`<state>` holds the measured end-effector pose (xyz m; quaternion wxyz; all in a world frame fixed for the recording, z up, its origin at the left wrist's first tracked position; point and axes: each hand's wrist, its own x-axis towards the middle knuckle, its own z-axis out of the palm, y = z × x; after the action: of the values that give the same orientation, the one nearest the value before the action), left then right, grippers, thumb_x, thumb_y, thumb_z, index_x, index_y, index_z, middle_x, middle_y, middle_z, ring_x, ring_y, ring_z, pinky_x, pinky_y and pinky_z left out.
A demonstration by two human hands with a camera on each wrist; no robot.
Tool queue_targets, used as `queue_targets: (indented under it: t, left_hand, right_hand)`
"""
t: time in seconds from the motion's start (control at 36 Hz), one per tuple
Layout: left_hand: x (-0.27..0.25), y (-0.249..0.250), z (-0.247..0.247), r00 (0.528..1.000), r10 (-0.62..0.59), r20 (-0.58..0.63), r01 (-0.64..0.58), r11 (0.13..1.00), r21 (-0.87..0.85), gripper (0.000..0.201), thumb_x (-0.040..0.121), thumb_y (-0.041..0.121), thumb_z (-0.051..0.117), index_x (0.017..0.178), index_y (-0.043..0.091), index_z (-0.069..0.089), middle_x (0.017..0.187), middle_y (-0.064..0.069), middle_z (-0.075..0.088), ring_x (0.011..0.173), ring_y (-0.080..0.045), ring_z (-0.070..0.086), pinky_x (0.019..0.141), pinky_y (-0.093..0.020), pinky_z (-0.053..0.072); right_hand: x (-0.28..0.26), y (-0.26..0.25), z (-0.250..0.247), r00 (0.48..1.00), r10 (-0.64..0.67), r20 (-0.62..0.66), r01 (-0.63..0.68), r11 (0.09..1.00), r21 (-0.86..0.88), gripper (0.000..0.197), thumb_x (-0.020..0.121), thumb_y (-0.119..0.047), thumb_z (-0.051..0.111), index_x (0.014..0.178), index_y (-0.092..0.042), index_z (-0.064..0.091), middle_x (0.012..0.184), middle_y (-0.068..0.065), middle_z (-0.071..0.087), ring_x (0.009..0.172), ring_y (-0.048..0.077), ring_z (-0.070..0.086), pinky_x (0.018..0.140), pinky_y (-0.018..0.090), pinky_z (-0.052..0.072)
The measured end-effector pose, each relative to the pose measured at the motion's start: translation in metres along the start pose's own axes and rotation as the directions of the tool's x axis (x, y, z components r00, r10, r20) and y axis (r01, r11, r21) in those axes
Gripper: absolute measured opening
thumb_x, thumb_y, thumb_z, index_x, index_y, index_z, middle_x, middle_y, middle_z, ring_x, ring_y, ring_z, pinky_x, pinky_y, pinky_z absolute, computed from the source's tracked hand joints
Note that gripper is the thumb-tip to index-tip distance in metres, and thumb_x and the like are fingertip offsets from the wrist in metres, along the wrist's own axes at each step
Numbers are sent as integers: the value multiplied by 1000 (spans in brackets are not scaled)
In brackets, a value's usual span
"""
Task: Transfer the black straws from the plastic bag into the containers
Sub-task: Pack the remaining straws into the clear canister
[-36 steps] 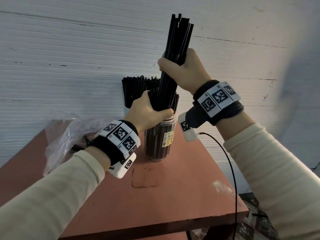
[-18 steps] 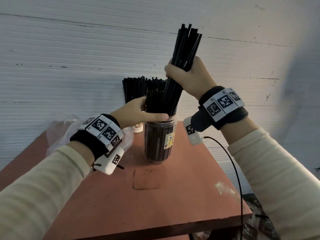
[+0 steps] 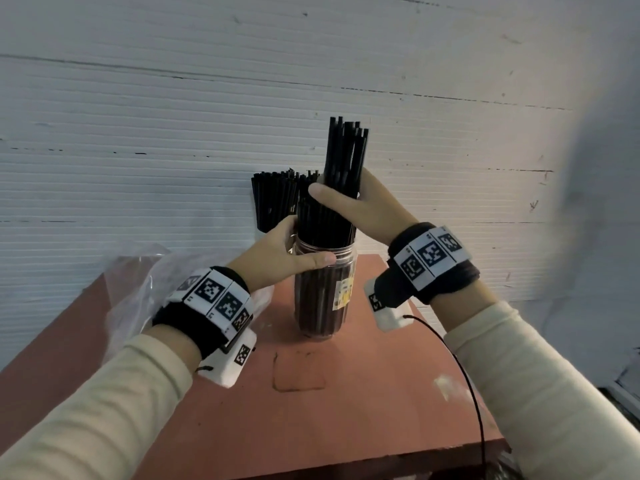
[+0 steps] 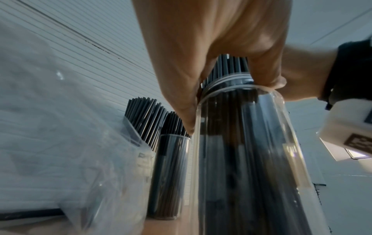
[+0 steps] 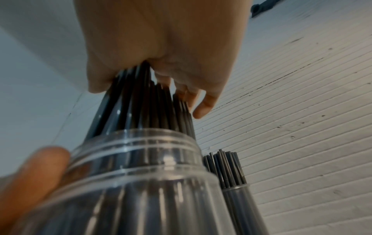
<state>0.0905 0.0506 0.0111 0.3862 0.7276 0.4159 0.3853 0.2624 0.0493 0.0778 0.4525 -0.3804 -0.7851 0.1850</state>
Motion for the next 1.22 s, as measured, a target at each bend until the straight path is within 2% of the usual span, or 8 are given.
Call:
queue_targets:
  t: [0.14, 0.22, 0.39, 0.53, 0.67, 0.92, 1.11, 1.22]
  left_hand:
    - [-2, -3, 4, 999, -21, -37, 21, 1000, -12, 86, 68, 48, 84, 141, 25, 43, 132, 13, 58, 124, -5, 53, 111, -37, 39]
    - [-3, -4, 7, 997, -28, -72, 26, 999, -41, 71, 76, 34, 81, 138, 24, 47, 128, 13, 60, 122, -6, 53, 100, -23, 42]
    - [-5, -3, 10, 996, -17, -83, 9, 995, -97, 85, 65, 42, 87, 138, 21, 49, 128, 10, 61, 122, -6, 56, 98, -22, 44]
    - [-7, -5, 11, 997, 18, -80, -23, 998, -57, 94, 59, 59, 83, 138, 22, 49, 130, 11, 61, 122, -4, 56, 111, -37, 41]
    - [-8, -4, 9, 998, 17, -62, -18, 1000, -14, 87, 64, 57, 81, 137, 23, 48, 129, 10, 62, 121, -7, 57, 111, -39, 41]
    - [-9, -4, 9, 998, -2, -55, 2, 1000, -4, 70, 72, 50, 77, 133, 26, 51, 124, 12, 65, 116, -5, 59, 107, -41, 44]
    - [-10, -5, 9, 1000, 19, -18, -19, 1000, -8, 83, 65, 59, 75, 137, 27, 47, 125, 13, 64, 118, -3, 58, 108, -39, 44]
    - [-9, -5, 9, 999, 41, -6, -41, 998, -53, 74, 69, 37, 74, 136, 19, 46, 123, 2, 64, 117, -10, 58, 107, -37, 43]
  right_hand:
    - [-5, 1, -9, 976, -49, -213, 42, 998, -40, 81, 87, -44, 66, 150, -22, 18, 147, -9, 33, 129, 8, 42, 103, 22, 40]
    - [-3, -14, -16, 935, -246, -256, 197, 959, -204, 69, 97, -34, 54, 153, -17, 17, 156, 0, 27, 142, 10, 27, 116, 27, 26]
    - [17, -27, -9, 892, -389, -229, 262, 859, -440, 44, 99, -28, 48, 140, -11, 48, 143, 5, 48, 134, 17, 43, 112, 30, 34]
    - [18, -20, 3, 862, -408, -300, 264, 867, -423, 31, 97, -14, 51, 125, -6, 61, 125, 6, 59, 110, 15, 58, 91, -1, 31]
    - [14, -23, 10, 828, -442, -344, 283, 860, -425, 25, 93, -9, 54, 115, -3, 66, 116, 8, 64, 104, 15, 61, 89, 1, 36]
    - [-15, -4, 25, 853, -387, -349, 241, 887, -395, 21, 93, -10, 56, 109, -3, 68, 111, 5, 67, 101, 13, 62, 89, 2, 37]
    - [-27, 4, 32, 870, -355, -342, 227, 904, -361, 22, 93, -11, 56, 110, -5, 69, 109, 5, 68, 104, 16, 63, 94, 22, 48]
    - [-37, 13, 41, 885, -321, -337, 177, 902, -395, 24, 95, -11, 52, 112, -6, 67, 115, 6, 68, 128, 23, 51, 118, 39, 20]
